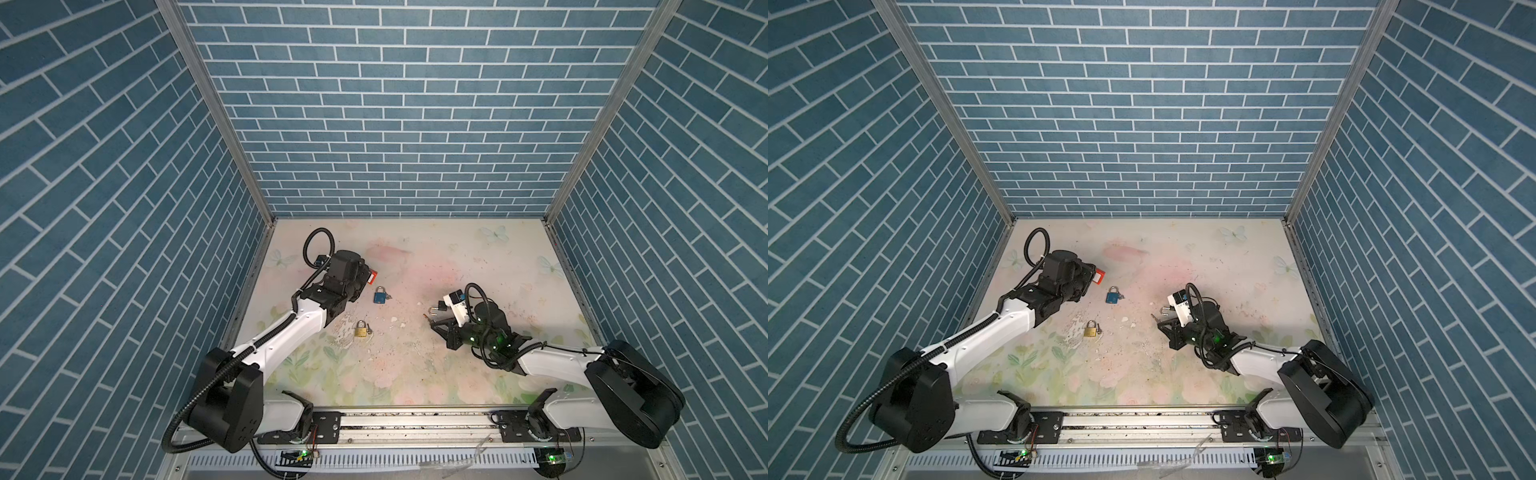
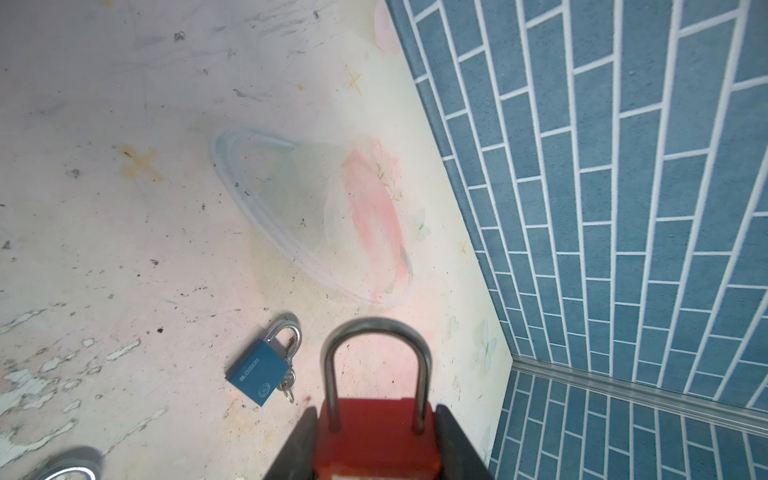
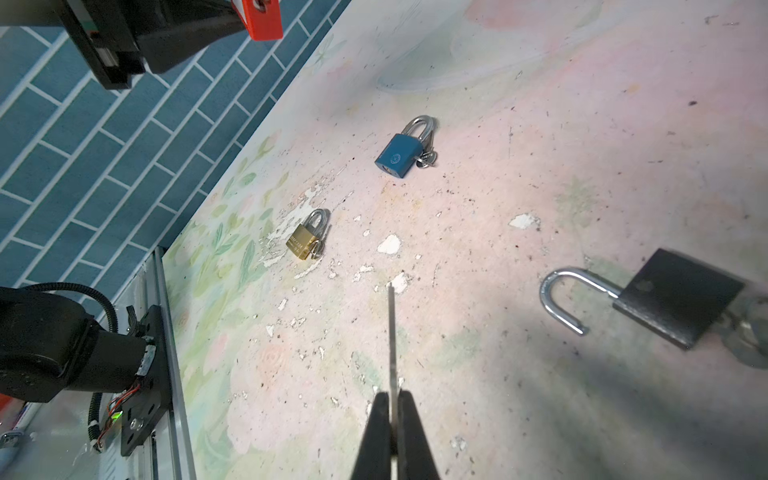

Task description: Lock with the key

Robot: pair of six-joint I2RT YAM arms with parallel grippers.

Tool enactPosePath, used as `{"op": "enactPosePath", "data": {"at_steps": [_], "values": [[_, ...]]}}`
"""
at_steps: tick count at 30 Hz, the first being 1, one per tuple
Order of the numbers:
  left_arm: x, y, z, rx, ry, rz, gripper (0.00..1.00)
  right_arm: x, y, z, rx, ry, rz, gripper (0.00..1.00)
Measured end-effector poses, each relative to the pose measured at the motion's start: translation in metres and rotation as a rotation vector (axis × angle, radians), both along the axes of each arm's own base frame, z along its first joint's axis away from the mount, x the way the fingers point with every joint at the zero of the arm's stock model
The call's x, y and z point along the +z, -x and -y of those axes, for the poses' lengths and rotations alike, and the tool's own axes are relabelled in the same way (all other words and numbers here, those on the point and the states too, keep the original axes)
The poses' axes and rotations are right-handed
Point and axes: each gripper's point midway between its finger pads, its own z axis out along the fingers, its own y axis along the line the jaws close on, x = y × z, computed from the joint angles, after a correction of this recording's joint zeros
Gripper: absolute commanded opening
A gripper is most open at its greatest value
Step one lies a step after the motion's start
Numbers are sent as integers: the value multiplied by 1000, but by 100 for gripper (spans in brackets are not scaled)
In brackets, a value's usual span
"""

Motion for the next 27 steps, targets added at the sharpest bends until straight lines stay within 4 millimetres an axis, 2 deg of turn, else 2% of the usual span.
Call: {"op": "enactPosePath", "data": {"at_steps": [4, 9, 13, 18, 23, 27], "values": [[-5, 6, 7, -73, -99, -19, 0, 5, 2, 3, -6, 13, -9, 0], [-15, 30, 43, -286, -311, -35, 0, 32, -5, 6, -42, 11, 23, 0], [-32, 62, 76, -526, -531, -45, 0, 48, -3, 15, -71, 13, 42, 0], [-57, 107, 106, -814, -783, -68, 0, 49, 6, 29, -96, 47, 24, 0], [-92, 147, 122, -1070, -951, -124, 0, 53, 11, 42, -136, 62, 10, 0], [-112, 170, 130, -1225, -1033, -155, 0, 55, 13, 47, -156, 66, 10, 0]]}}
